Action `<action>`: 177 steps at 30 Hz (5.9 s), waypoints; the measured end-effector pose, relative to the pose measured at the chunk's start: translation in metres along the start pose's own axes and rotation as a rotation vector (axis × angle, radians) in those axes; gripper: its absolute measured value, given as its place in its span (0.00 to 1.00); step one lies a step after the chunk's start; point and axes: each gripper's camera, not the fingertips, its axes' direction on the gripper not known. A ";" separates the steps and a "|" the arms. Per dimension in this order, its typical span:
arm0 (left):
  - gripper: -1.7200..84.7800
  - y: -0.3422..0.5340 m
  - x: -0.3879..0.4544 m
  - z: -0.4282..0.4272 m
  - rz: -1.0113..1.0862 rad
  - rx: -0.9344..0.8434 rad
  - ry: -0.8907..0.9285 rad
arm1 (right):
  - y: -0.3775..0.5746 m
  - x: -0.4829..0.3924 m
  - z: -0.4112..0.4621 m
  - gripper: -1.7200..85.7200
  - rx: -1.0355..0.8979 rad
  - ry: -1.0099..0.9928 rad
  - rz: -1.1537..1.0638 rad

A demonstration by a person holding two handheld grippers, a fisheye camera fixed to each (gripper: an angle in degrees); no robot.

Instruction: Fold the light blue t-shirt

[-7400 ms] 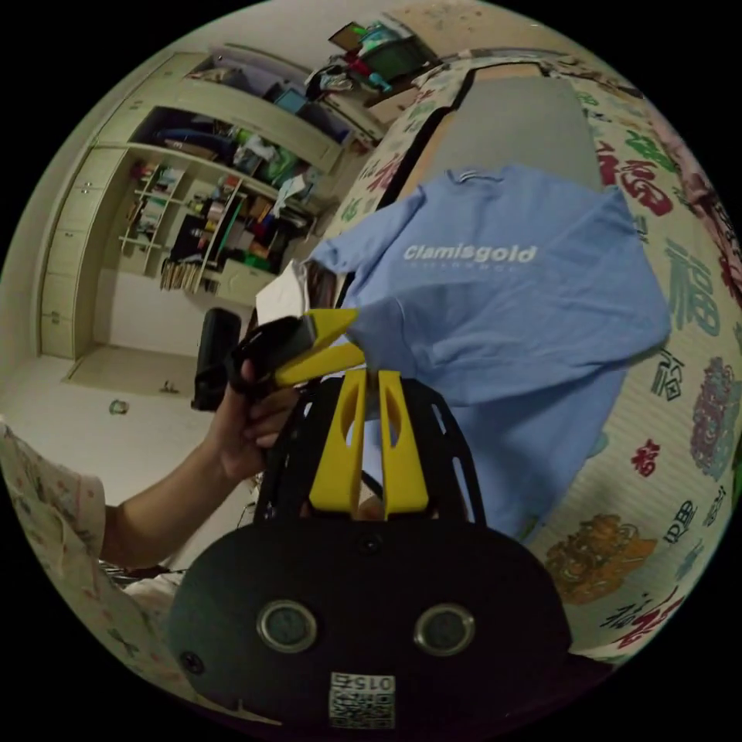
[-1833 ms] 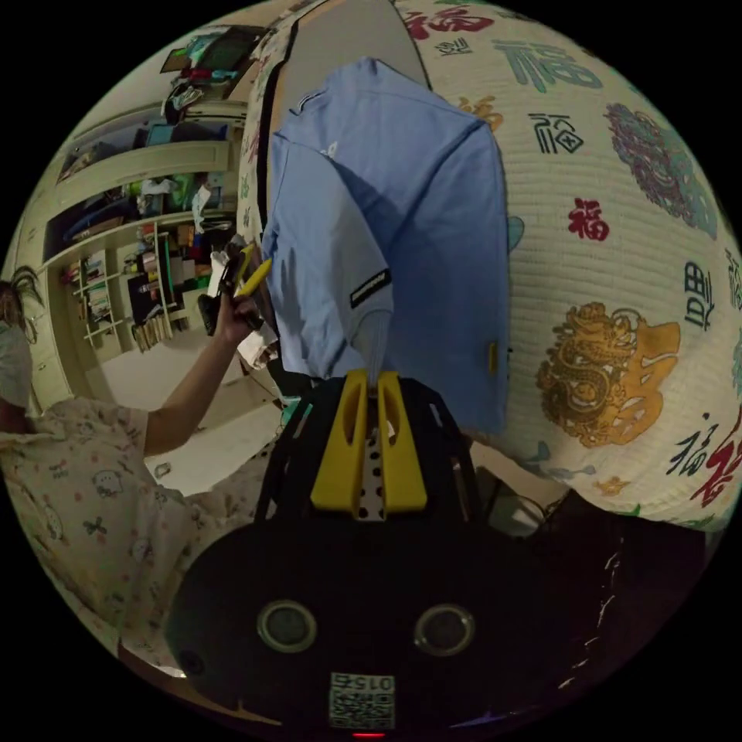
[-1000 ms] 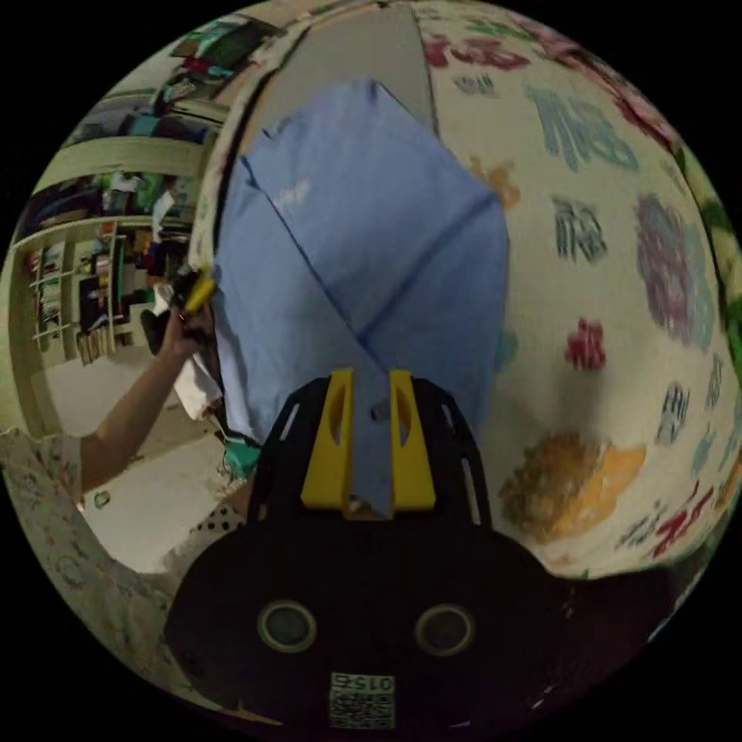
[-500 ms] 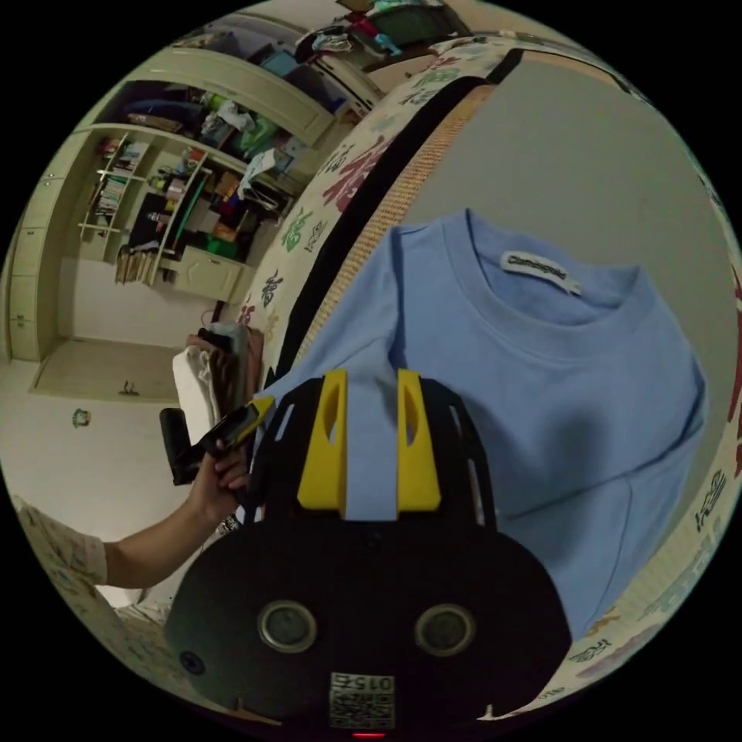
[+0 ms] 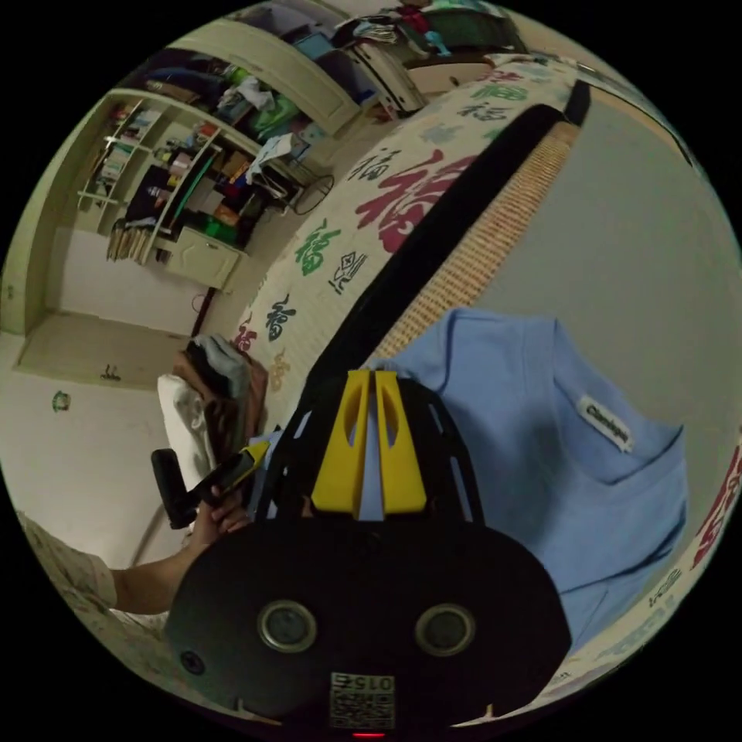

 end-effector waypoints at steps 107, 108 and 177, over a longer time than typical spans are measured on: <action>0.01 -0.460 0.276 -0.172 1.272 -0.808 -0.434 | 0.515 -0.333 0.001 0.02 -0.387 0.578 -0.472; 0.01 -0.460 0.281 -0.181 1.291 -0.804 -0.437 | 0.522 -0.338 -0.006 0.02 -0.388 0.579 -0.473; 0.13 -0.214 0.806 0.002 1.397 -0.830 -0.152 | 0.830 -0.291 -0.370 0.15 0.004 -0.011 0.810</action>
